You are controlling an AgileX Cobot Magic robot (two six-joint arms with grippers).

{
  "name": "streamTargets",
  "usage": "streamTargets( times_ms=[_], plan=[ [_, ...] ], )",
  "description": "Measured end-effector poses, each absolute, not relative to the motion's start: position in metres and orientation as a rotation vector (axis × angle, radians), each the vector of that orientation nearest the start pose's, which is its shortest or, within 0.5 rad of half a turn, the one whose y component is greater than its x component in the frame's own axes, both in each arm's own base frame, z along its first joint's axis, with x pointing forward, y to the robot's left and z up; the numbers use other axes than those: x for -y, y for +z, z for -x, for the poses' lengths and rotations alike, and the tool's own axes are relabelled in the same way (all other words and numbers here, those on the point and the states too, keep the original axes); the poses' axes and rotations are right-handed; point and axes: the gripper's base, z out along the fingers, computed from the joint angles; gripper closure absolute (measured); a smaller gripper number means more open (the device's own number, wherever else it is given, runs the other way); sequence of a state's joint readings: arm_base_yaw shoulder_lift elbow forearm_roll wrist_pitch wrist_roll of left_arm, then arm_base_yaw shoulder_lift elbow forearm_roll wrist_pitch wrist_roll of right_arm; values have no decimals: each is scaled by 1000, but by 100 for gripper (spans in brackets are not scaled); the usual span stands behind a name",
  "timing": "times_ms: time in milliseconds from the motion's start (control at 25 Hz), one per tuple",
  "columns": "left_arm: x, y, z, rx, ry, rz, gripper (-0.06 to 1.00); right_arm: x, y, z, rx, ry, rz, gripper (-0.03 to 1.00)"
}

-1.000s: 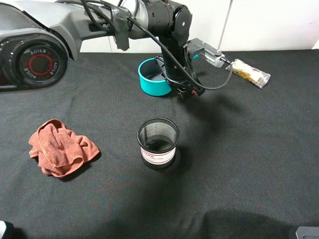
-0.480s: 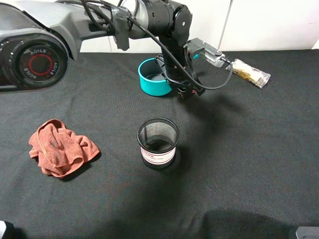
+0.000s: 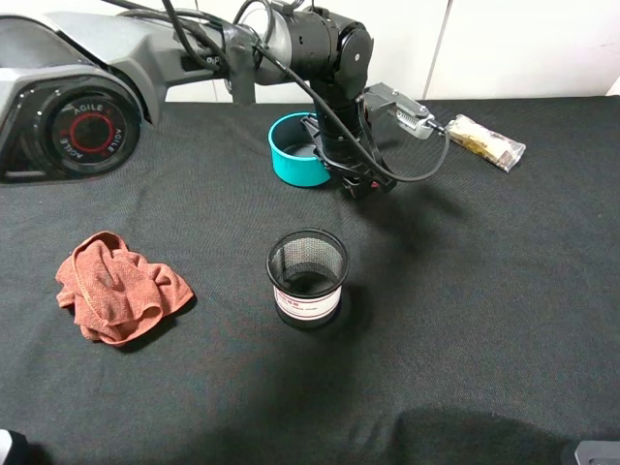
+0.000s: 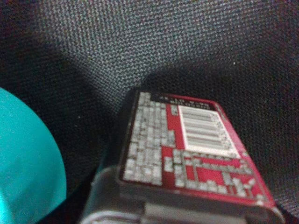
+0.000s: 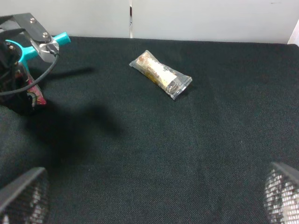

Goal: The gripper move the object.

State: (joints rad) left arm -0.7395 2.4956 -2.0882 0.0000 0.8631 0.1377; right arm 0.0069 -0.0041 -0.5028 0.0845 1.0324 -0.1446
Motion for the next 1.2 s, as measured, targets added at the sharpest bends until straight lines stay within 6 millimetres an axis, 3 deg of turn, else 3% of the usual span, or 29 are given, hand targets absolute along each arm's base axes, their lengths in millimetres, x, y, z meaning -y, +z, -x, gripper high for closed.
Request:
streamTargets(
  times_ms=[1200],
  plan=[
    [354, 119, -389, -2526, -152, -1185, 48, -7, 281, 5, -2000, 13, 155, 27]
  ],
)
